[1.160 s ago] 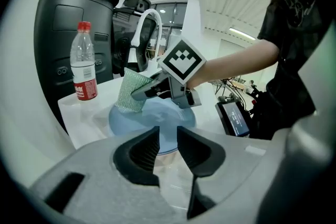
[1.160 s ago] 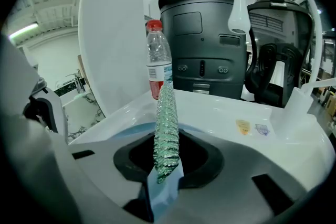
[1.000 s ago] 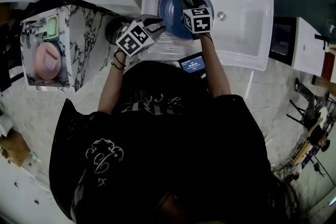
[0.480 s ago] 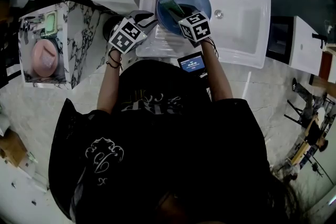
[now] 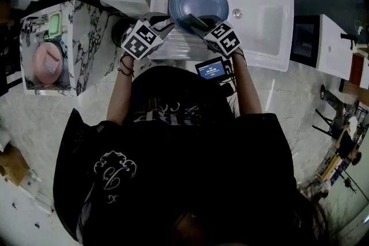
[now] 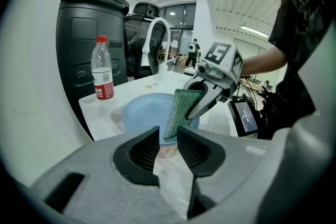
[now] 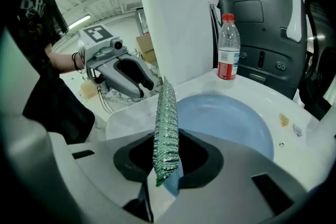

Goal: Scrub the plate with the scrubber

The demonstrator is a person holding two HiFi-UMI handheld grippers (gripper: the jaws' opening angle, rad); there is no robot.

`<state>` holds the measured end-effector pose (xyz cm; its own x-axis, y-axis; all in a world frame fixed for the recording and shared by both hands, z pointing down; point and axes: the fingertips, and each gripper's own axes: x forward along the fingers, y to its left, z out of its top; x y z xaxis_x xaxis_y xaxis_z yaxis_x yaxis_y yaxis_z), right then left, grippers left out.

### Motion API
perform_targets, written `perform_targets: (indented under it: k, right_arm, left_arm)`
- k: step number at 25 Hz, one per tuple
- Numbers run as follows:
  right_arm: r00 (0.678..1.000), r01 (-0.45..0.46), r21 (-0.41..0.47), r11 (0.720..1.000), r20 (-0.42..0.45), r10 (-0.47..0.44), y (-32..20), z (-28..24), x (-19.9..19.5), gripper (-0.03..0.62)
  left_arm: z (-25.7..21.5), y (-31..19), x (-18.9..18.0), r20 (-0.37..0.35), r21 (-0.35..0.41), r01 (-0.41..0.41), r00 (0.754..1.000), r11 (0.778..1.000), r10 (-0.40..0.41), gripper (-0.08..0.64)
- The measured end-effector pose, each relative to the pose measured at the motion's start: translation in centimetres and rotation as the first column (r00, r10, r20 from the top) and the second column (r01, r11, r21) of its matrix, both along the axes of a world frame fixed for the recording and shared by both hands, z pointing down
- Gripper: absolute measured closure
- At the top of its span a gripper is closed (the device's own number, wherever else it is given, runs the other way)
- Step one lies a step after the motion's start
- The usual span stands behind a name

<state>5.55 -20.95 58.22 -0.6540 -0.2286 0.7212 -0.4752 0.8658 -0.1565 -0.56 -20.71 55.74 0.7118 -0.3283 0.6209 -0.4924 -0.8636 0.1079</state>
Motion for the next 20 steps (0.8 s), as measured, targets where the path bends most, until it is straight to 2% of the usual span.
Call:
perform_targets:
  k: [4, 9, 14, 20]
  right_arm:
    - [0.993, 0.083, 0.031, 0.996, -0.082, -0.081, 1.1, -0.2, 1.4, 0.505]
    - [0.985, 0.113, 0.061, 0.992, -0.138, -0.103, 1.3, -0.2, 2.3, 0.506]
    - [0.984, 0.060, 0.159, 0.985, -0.177, -0.032, -0.7, -1.1, 3.5, 0.506]
    - [0.969, -0.011, 0.296, 0.955, -0.234, 0.084, -5.0, -2.1, 5.7, 0.506]
  left_arm:
    - [-0.3, 0.5, 1.0, -0.001, 0.010, -0.022, 1.000, 1.000, 0.022, 0.445]
    - [-0.5, 0.8, 2.1, -0.002, 0.017, -0.051, 0.999, 0.999, 0.051, 0.445]
    - [-0.2, 0.8, 3.0, 0.007, 0.018, -0.080, 0.997, 0.997, 0.080, 0.445]
    - [-0.3, 0.3, 3.9, 0.001, 0.020, -0.116, 0.993, 0.993, 0.116, 0.445]
